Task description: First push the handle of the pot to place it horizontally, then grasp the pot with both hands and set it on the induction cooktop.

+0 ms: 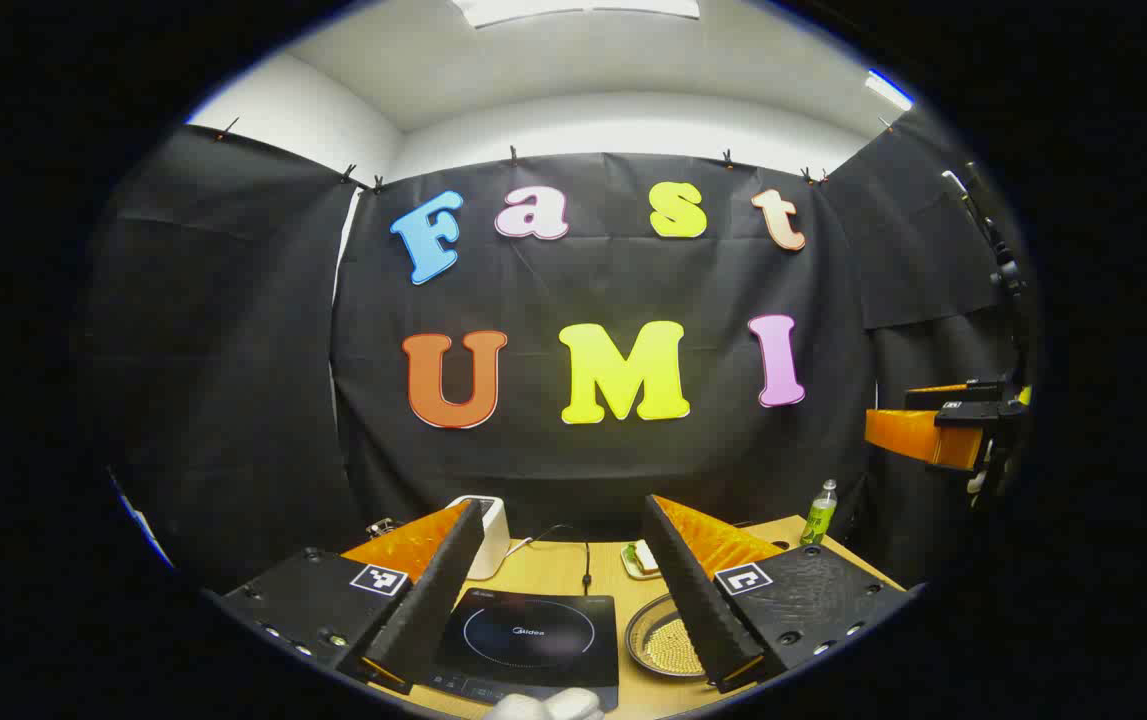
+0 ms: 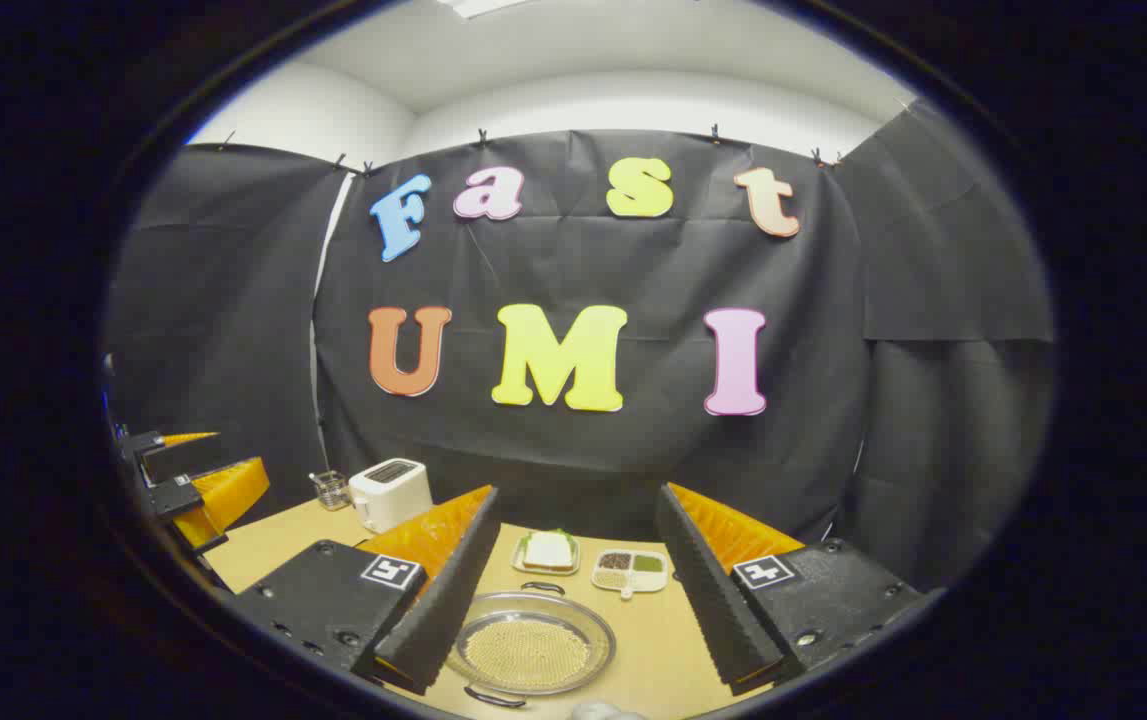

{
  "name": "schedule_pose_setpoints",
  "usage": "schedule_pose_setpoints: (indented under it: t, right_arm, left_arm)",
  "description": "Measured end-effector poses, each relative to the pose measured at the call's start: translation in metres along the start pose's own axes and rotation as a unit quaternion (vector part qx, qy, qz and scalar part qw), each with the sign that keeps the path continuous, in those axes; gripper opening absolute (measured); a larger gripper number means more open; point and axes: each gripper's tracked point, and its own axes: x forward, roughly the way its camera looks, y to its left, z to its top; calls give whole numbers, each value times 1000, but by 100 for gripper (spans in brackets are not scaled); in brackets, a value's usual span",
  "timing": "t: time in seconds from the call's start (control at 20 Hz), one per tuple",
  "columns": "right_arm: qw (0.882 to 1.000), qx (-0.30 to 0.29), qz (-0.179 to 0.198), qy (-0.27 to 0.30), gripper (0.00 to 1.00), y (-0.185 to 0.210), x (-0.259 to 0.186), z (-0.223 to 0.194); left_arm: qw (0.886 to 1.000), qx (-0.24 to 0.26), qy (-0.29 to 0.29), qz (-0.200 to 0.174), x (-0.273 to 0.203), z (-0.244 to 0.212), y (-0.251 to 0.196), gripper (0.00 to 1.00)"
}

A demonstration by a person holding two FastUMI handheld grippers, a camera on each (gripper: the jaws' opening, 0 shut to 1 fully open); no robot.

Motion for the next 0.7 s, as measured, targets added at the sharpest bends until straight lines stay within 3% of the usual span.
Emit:
schedule_pose_setpoints:
  t: [0.35, 0.7]
  right_arm:
    - [1000, -22, -21, 5, 96, -7, -12, -6]
    - [1000, -11, -27, 6, 96, -10, -15, -8]
  left_arm:
    - [1000, -11, -9, -27, 4, 8, -16, 95]
    - [1000, -3, -4, -30, 3, 4, -17, 95]
